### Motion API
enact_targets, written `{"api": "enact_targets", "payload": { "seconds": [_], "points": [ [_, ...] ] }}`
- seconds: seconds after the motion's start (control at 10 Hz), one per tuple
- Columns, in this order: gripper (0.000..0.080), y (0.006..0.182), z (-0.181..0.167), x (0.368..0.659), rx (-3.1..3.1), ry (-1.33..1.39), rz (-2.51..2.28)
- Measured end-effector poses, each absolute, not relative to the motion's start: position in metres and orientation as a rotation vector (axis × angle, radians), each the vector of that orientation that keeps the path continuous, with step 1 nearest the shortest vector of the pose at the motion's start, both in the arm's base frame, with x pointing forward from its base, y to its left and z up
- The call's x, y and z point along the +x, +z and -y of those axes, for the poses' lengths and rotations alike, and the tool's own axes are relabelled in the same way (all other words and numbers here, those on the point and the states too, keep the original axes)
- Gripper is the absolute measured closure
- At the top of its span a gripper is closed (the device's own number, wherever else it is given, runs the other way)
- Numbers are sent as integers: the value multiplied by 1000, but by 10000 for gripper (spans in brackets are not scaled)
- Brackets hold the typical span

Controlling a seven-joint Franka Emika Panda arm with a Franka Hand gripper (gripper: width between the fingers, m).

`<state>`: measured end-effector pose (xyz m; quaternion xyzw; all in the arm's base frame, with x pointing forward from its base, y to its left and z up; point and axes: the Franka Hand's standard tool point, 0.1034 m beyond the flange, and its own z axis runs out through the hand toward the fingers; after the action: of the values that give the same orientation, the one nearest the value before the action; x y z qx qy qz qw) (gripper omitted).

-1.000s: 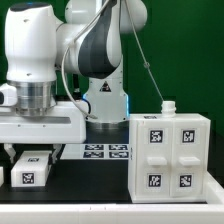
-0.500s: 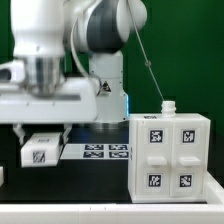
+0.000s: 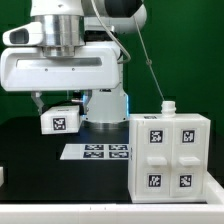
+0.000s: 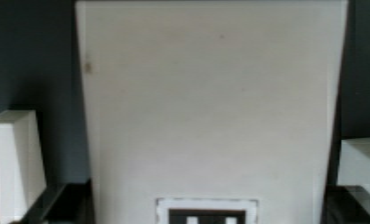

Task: Assemble cabinet

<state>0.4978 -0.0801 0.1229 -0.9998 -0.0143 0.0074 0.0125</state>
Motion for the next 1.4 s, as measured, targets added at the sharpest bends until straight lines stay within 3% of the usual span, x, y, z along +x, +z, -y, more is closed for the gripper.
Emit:
{"api": "enact_targets", "payload": {
  "seconds": [0.2, 0.4, 0.7, 1.2, 1.4],
  "points": [
    [249, 133, 70, 505, -3127, 22, 37],
    [249, 162, 32, 526, -3136, -18, 48],
    [249, 185, -22, 544, -3127, -22, -62],
    [249, 180, -25, 542, -3129, -13, -58],
    [249, 191, -58, 550, -3176, 14, -83]
  ]
}}
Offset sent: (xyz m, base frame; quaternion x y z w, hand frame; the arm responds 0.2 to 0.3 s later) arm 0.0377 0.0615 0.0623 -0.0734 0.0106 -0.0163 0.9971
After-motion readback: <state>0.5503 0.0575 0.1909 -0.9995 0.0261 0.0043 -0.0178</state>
